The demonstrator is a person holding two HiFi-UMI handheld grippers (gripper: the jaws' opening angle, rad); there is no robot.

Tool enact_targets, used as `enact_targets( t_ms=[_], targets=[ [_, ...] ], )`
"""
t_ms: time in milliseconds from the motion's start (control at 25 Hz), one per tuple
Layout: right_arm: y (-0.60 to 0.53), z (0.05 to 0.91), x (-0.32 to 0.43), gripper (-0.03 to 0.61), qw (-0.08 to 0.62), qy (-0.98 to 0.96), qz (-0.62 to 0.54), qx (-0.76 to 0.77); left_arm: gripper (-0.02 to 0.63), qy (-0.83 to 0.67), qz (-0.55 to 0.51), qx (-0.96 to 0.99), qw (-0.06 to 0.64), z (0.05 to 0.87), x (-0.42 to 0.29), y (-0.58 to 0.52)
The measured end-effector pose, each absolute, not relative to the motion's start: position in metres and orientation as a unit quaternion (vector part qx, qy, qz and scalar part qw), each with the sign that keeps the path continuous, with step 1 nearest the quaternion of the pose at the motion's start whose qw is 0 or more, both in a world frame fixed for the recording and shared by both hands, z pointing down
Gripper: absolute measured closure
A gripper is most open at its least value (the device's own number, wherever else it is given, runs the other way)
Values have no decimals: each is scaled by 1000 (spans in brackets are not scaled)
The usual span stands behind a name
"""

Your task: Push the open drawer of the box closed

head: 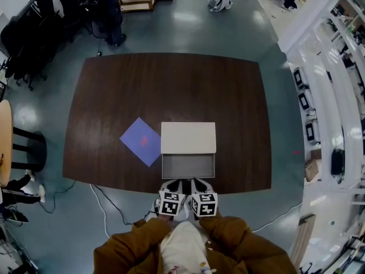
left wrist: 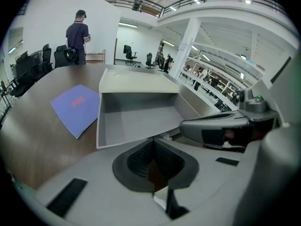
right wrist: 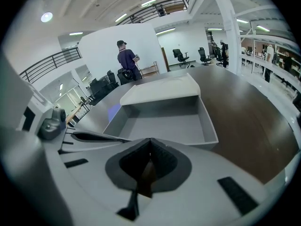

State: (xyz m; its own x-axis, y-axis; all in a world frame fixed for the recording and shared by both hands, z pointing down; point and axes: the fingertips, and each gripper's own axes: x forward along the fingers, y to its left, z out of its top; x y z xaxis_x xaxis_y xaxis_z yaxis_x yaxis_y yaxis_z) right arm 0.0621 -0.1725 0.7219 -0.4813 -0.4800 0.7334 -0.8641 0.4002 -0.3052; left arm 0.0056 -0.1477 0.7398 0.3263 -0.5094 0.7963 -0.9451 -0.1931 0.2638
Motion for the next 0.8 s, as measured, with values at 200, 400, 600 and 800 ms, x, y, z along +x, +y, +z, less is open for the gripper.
enact_targets(
  t_ms=[200,400,600,800],
  targets=[
    [-187,718,53,574,268,-788,349,430,607,-516,280,716,378,738,-4,-163],
    [-199,715,49,574,265,-792,344,430,607,-519,276,717,375,736,-8,-178],
    [-216,714,49,574,258,-792,341,435,607,-523,271,713,379,739,-10,-192],
    [-236,715,49,574,252,-794,339,438,607,-525,269,716,374,738,-10,-214]
  ],
)
